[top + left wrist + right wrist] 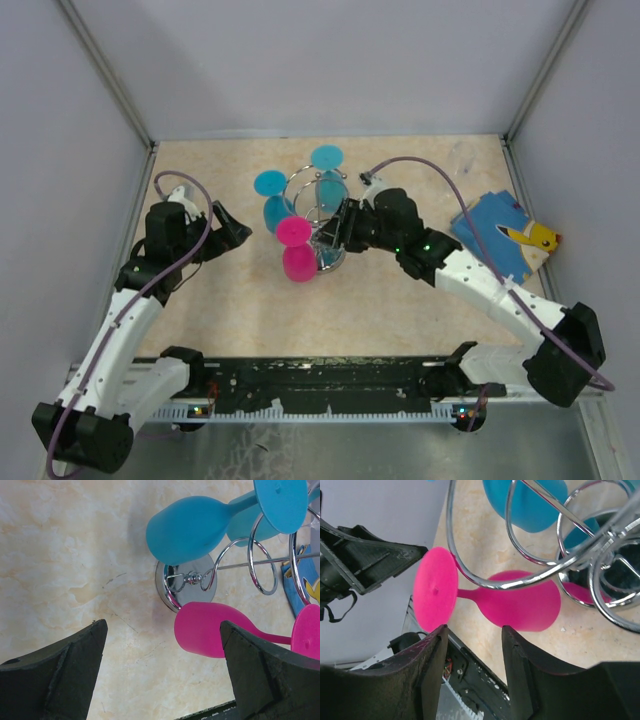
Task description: Take the wine glass off the wine glass rack
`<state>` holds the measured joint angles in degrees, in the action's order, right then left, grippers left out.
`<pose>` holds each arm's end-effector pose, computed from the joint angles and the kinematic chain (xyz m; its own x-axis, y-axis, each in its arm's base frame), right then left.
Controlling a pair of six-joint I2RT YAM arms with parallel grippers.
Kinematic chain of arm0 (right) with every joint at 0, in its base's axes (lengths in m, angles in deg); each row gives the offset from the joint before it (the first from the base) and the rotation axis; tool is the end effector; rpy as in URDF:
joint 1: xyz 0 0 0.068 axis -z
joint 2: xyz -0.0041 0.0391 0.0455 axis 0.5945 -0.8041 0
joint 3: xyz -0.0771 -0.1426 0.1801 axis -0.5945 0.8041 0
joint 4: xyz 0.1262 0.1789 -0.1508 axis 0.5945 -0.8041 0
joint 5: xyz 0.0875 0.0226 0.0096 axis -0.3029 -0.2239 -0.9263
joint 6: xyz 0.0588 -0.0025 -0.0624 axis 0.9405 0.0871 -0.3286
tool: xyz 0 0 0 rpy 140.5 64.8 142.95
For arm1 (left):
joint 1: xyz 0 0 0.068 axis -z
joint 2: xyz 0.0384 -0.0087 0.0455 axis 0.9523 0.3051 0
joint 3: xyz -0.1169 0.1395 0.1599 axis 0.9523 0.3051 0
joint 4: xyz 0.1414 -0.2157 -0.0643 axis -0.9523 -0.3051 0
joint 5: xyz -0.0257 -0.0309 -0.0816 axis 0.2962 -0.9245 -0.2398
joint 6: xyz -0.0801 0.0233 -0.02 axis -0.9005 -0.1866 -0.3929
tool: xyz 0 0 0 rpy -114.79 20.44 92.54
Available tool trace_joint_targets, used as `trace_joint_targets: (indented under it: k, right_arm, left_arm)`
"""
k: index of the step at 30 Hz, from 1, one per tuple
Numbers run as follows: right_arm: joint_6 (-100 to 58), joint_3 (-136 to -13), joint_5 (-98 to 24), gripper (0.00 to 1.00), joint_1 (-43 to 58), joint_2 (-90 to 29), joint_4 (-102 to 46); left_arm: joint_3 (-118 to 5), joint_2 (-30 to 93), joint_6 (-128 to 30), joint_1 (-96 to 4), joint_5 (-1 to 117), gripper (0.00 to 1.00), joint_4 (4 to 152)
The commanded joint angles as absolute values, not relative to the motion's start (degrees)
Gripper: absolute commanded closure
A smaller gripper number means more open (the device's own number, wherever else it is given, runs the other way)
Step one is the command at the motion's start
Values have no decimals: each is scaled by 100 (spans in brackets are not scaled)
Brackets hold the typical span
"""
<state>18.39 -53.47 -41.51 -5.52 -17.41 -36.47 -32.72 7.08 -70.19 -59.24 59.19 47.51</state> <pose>0.2324 0.2308 0.2729 -0.7747 0.2534 -0.5794 -0.3462 0.5968 0.7239 0.2441 -0.0656 0.2664 -0.5943 -0.4140 -0.6895 0.0035 0.8560 -0.5170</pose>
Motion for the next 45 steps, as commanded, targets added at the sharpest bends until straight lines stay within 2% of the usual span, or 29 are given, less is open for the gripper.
trace_joint_targets:
  k: [1,16,22,26,31,45]
  right_arm:
    - [1892,-5907,-4306,53,-615,-1932,-3053]
    - [1680,-6496,-4481,53,-624,-2621,-3274]
    - [1656,-6492,-4604,65,-630,-2706,-3174]
    - [1644,-6512,-4692,69,-641,-2739,-3129]
    - [1660,-6449,-4699,91,-641,-2663,-3096]
    - [1931,-5978,-4832,92,-641,-2036,-2876]
  left_arm:
    - [-3315,628,-6987,-5949,5877,0,4816]
    - [-3306,687,-6958,-5949,5816,0,4866]
    - [-3400,735,-6882,-5949,5904,0,4843]
    - [-3385,773,-6890,-5949,5877,0,4875]
    - [-3332,805,-6890,-5949,5854,0,4900]
    - [-3301,868,-6921,-5949,5769,0,4991]
